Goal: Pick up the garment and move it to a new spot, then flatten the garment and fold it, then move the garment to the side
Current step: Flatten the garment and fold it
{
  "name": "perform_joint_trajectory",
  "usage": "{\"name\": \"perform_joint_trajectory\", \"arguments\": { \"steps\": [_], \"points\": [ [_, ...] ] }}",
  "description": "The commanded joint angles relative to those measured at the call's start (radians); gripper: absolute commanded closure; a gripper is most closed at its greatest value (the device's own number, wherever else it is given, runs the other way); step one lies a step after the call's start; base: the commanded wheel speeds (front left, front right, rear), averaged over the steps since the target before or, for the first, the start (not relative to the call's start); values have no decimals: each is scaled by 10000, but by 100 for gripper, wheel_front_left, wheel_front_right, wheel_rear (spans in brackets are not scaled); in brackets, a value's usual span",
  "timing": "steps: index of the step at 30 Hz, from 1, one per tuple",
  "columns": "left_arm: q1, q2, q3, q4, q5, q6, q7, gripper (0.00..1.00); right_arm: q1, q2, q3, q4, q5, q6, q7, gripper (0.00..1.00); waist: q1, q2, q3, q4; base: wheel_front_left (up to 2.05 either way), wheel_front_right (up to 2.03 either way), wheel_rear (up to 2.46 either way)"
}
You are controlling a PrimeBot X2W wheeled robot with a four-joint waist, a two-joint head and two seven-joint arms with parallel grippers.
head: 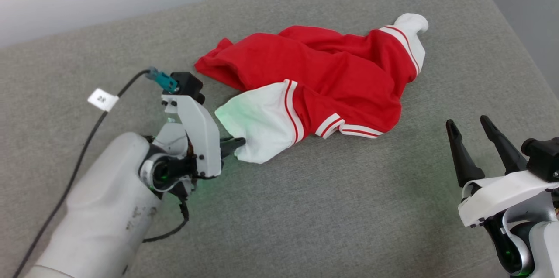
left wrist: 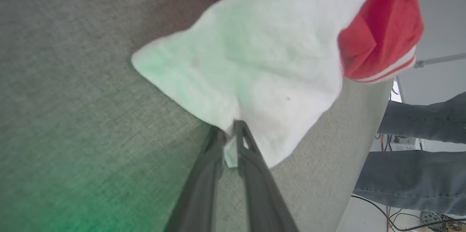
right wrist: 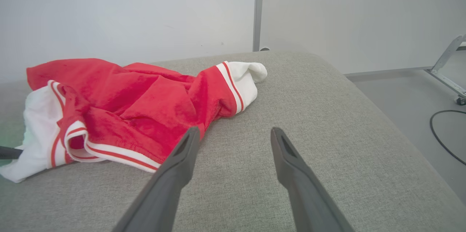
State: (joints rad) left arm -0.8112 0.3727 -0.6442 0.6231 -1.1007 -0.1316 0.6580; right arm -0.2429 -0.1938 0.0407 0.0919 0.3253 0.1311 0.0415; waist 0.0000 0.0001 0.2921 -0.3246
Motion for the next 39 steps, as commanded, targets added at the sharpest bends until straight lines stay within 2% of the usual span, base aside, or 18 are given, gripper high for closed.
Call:
{"name": "perform_joint_trajectory", "arguments": {
  "steps": [1, 8, 16, 19, 24, 30, 32, 33, 34, 35, 39],
  "points": [
    [176, -31, -71, 16, -20, 26, -115, 100, -162, 11, -24, -28, -44, -8, 3, 0, 0, -1, -12, 90, 0, 0, 0],
    [210, 538, 403, 259, -201, 25, -1902, 100, 16, 62, -164, -7, -77, -8, 66, 0, 0, -1, -197, 602, 0, 0, 0],
    [550, 1502, 943, 420, -422, 62, -2924, 100, 199, 34, -300, -70, -107, -8, 246, 0, 0, -1, -508, 1128, 0, 0, 0],
    [645, 2000, 860, 448, 16, 272, -3176, 100, 283, -12, -319, -116, -85, -6, 325, 0, 0, -1, -602, 1212, 0, 0, 0],
    [848, 2447, 489, 561, 757, 861, -3260, 100, 379, -41, -359, -226, -98, -8, 435, 0, 0, -1, -693, 1285, 0, 0, 0],
    [1088, 2284, 383, 717, 787, 1015, -3428, 98, 520, -40, -331, -298, -86, -6, 543, 0, 0, -1, -710, 1248, 0, 0, 0],
    [1157, 2258, 338, 785, 829, 983, -3488, 78, 498, -75, -335, -323, -89, -8, 584, 0, 0, -1, -727, 1229, 0, 0, 0],
    [1168, 2245, 331, 803, 857, 979, -3547, 63, 510, -92, -341, -336, -97, -6, 611, 0, 0, -1, -743, 1223, 0, 0, 0],
    [1177, 2249, 341, 815, 885, 982, -3658, 44, 531, -109, -348, -337, -104, -6, 631, 0, 0, -1, -762, 1222, 0, 0, 0],
    [1178, 2266, 370, 819, 913, 989, -3803, 0, 550, -128, -346, -345, -116, -8, 649, 0, 0, -1, -781, 1224, 0, 0, 0],
    [1398, 2291, 435, 669, 1045, 977, -4474, 0, 608, -308, -241, -378, -135, -6, 787, 0, 0, -1, -882, 1310, 0, 0, 0]
  ]
}}
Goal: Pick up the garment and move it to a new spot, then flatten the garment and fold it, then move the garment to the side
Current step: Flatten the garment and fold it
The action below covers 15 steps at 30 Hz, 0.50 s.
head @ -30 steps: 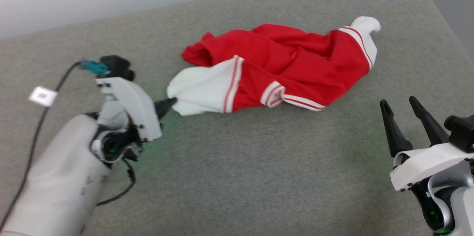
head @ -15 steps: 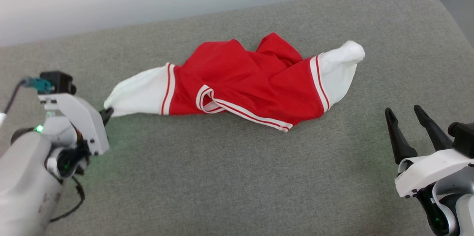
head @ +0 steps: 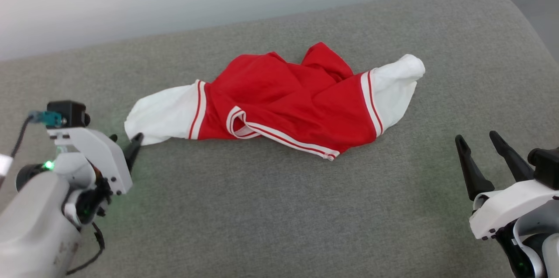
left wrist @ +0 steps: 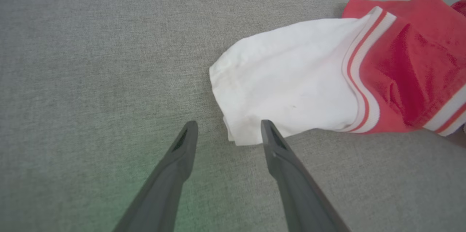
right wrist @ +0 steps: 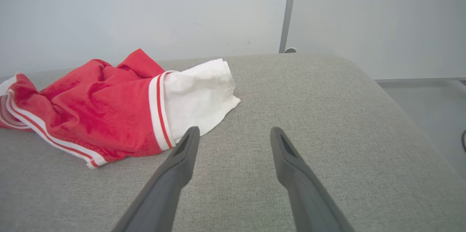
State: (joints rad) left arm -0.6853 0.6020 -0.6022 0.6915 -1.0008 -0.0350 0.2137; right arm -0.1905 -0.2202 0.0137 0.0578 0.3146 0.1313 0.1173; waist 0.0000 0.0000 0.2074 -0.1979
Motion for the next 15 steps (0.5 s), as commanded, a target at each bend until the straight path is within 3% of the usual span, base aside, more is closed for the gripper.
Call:
{"name": "perform_joint_trajectory", "arguments": {
  "steps": [1, 9, 15],
  "points": [
    [218, 11, 27, -99, 95, 20, -219, 0, 102, -115, 73, -51, -23, -8, 56, 0, 0, 0, -57, 80, 0, 0, 0],
    [1349, -190, 96, -1680, 664, 356, -2574, 0, 171, -915, 565, -196, 156, -8, 675, 0, 0, 0, -95, 623, 0, 0, 0],
    [2561, -574, 274, -3077, 1033, 1216, -4244, 0, -154, -2139, 1409, -310, 308, -10, 1465, 0, 0, 0, 173, 1148, 0, 0, 0]
  ]
}}
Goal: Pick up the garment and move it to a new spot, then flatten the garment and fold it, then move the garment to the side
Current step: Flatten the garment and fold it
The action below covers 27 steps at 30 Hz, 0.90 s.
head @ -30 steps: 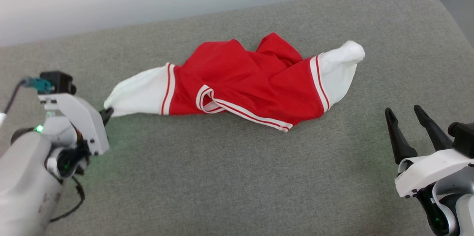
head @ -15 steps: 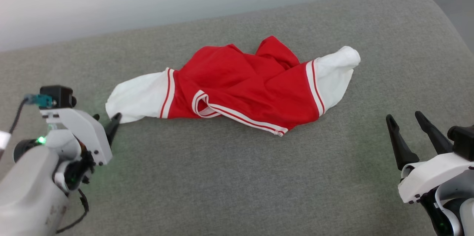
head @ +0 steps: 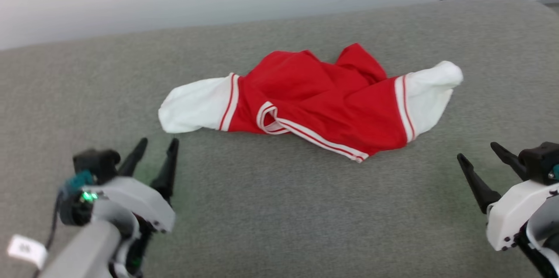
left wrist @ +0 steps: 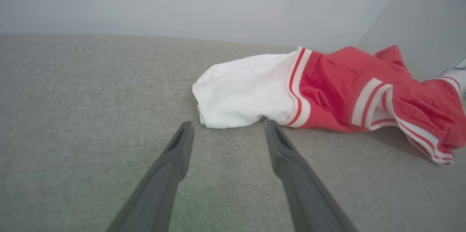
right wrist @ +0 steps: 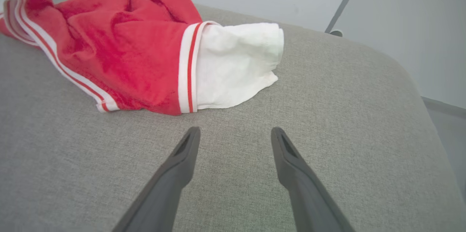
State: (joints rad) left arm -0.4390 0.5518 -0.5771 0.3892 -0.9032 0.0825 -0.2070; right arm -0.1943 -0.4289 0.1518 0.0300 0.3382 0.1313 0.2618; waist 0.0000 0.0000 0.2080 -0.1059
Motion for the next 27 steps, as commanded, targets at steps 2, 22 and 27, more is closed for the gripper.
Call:
{"name": "perform_joint_trajectory", "arguments": {
  "steps": [2, 22, 27],
  "points": [
    [495, -227, 183, -494, 157, 308, -330, 0, -311, -515, 262, -77, 251, -10, 341, 0, 0, 0, 283, 401, 0, 0, 0],
    [1861, -1996, 1621, -2372, 2653, 546, -570, 0, -2791, -4686, 3999, -112, 1994, -10, 2021, 0, 0, 0, 1229, 1783, 0, 0, 0],
    [1576, -2297, 1833, -2204, 2943, 197, -571, 0, -3847, -5319, 5401, 504, 2388, -10, 1839, 0, 0, 0, 1586, 2135, 0, 0, 0]
  ]
}}
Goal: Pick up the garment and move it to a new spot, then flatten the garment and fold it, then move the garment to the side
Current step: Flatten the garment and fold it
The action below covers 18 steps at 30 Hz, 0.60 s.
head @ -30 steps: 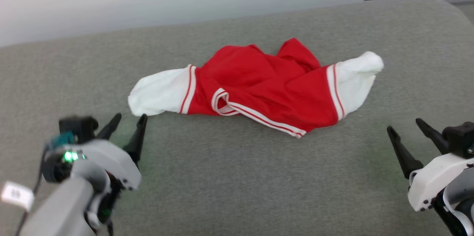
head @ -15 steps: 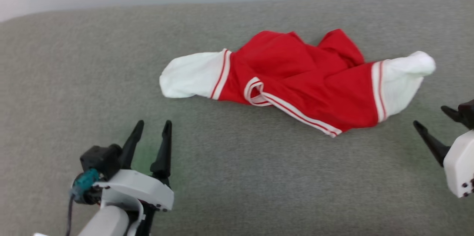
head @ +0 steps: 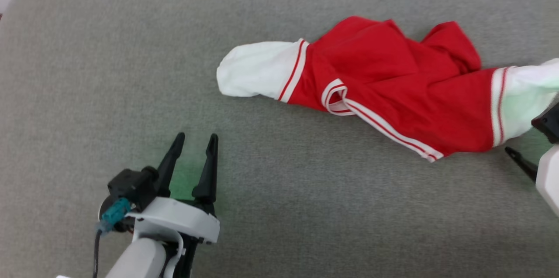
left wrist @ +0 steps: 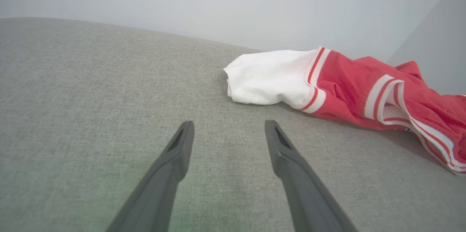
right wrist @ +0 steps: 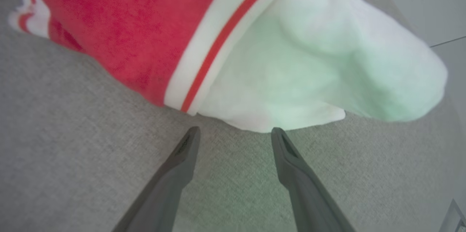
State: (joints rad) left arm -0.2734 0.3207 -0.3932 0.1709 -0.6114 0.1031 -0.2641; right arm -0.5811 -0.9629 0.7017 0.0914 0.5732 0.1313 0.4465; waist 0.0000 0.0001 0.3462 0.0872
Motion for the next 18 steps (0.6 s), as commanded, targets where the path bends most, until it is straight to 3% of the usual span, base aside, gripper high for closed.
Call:
{"name": "perform_joint_trajectory", "arguments": {
  "steps": [1, 6, 7, 10, 11, 15, 18],
  "points": [
    [-123, -30, 42, -2, 89, -65, 0, 0, -171, -44, 134, 94, 100, -10, -87, 0, 0, -1, 274, 250, 0, 0, 0],
    [-350, -184, 306, 74, 365, -307, 0, 0, -952, -122, 1373, 896, 291, -10, -403, 0, 0, -1, 580, 407, 0, 0, 0],
    [-391, -183, 362, 82, 405, -334, 0, 0, -1054, -95, 1639, 1006, 338, -10, -440, 15, 0, -1, 616, 406, 0, 0, 0],
    [-523, -160, 457, 84, 540, -458, 0, 0, -1406, 55, 2263, 1324, 548, -10, -526, 91, 0, -1, 697, 359, 0, 0, 0],
    [-578, -102, 450, 95, 601, -534, -1, 0, -1484, 80, 2444, 1436, 604, -11, -566, 100, 0, -1, 707, 335, 0, 0, 0],
    [-1156, 452, 144, 82, 1090, -875, 286, 0, -1763, 66, 2877, 1847, 924, -13, -762, 100, 0, -1, 696, 208, 0, 0, 0],
    [-1979, 1056, -204, -61, 1438, -1405, 1016, 0, -1973, 69, 3184, 2013, 1158, -13, -921, 100, 0, -1, 659, 72, 0, 0, 0]
  ]
}}
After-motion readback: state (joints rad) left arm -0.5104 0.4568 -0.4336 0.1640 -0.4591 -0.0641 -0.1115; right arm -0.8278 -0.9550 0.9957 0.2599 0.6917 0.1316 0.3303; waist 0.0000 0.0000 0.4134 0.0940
